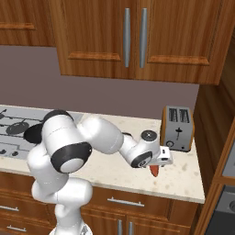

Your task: Place both pans onto different burners. Then place the sweet potato and the chicken drumstick on different pans.

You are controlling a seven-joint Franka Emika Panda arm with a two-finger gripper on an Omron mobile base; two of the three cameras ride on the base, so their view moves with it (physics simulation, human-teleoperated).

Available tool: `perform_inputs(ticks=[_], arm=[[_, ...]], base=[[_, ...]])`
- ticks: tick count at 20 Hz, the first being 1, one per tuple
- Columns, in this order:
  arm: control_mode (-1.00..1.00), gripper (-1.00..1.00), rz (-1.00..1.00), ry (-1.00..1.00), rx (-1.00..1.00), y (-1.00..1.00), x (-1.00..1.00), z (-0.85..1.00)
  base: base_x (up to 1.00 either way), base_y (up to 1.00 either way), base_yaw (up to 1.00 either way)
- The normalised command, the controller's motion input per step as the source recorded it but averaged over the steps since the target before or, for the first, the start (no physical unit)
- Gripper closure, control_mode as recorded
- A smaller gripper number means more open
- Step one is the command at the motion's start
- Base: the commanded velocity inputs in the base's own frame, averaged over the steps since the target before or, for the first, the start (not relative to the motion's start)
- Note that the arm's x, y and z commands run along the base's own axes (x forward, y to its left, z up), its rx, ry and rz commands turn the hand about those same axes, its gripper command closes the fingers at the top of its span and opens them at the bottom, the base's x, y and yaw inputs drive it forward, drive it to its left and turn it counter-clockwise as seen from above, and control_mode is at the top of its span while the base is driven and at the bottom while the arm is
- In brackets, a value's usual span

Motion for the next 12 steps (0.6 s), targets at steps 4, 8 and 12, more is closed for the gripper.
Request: perform_inputs(ticks=[4,8,12], arm=[[-1.0,-1.0,0.0,0.0,0.0,-0.16,0.13,-0.15],[-1.0,1.0,0.0,0.06,0.0,-0.1,0.09,-0.37],[-1.0,1.0,0.0,0.07,0.0,-0.17,0.02,-0.37]], base=[[0.0,0.0,0.0],[0.0,0.0,0.0],[0.0,0.0,0.0]])
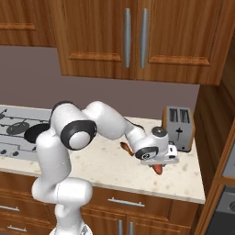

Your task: Place both pans onto different burners. Then place the sweet potato and the chicken drumstick on different pans.

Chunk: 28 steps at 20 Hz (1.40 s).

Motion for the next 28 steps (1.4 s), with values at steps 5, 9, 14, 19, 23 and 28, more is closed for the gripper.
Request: perform_inputs(ticks=[5,9,14,19,23,28], arm=[[-1.0,1.0,0.0,0.03,0.02,-0.08,-0.07,-0.14],[-1.0,1.0,0.0,-0.03,0.02,0.09,-0.33,0.22],[-1.0,1.0,0.03,-0.01,0.0,0.44,-0.31,0.28],[-1.0,1.0,0.02,-0.01,-0.05,0.72,-0.39,0.25],[-1.0,1.0,0.0,-0.02,-0.08,0.74,-0.46,0.36],[-1.0,1.0,0.0,0.0,-0.08,0.71,-0.48,0.5]], base=[[0.0,0.0,0.0],[0.0,0.0,0.0],[0.0,0.0,0.0],[0.0,0.0,0.0],[0.0,0.0,0.0],[0.0,0.0,0.0]])
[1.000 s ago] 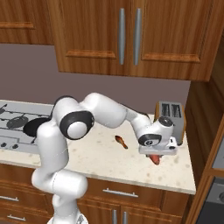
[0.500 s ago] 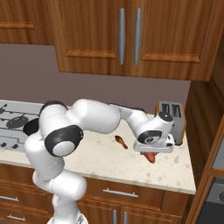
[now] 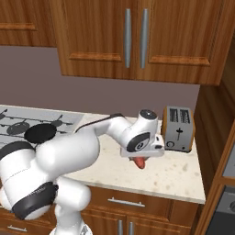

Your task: Place both pans onto different burners. Then place the sweet potato and the chicken drumstick on different pans.

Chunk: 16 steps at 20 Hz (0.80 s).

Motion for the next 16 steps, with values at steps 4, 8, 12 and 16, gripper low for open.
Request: perform_inputs(ticks=[4,8,12,16], arm=[[-1.0,1.0,0.0,-0.01,-0.06,0.65,-0.48,0.55],[-1.0,1.0,0.0,-0.04,-0.01,0.61,-0.51,0.5],[-1.0,1.0,0.0,-0.01,0.0,0.65,-0.35,0.5],[-1.0,1.0,-0.01,-0.06,0.0,0.77,-0.29,0.45]], base=[[0.0,0.0,0.0],[0.0,0.0,0.0],[0.0,0.0,0.0],[0.0,0.0,0.0]])
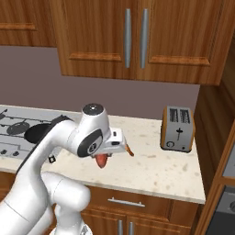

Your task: Place both pans onto different burners. Then place the sweet potato and the chicken drumstick on different pans.

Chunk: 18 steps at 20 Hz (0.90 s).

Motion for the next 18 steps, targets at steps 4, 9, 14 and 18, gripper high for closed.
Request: perform_inputs(ticks=[4,9,14,18], arm=[[-1.0,1.0,0.0,-0.16,0.0,0.8,-0.27,0.37],[-1.0,1.0,-0.05,-0.2,0.01,0.87,-0.21,0.33],[-1.0,1.0,-0.05,-0.19,0.0,0.92,-0.07,0.35],[-1.0,1.0,0.0,-0.11,0.0,0.85,0.0,0.2]], base=[[0.0,0.0,0.0],[0.0,0.0,0.0],[0.0,0.0,0.0],[0.0,0.0,0.0]])
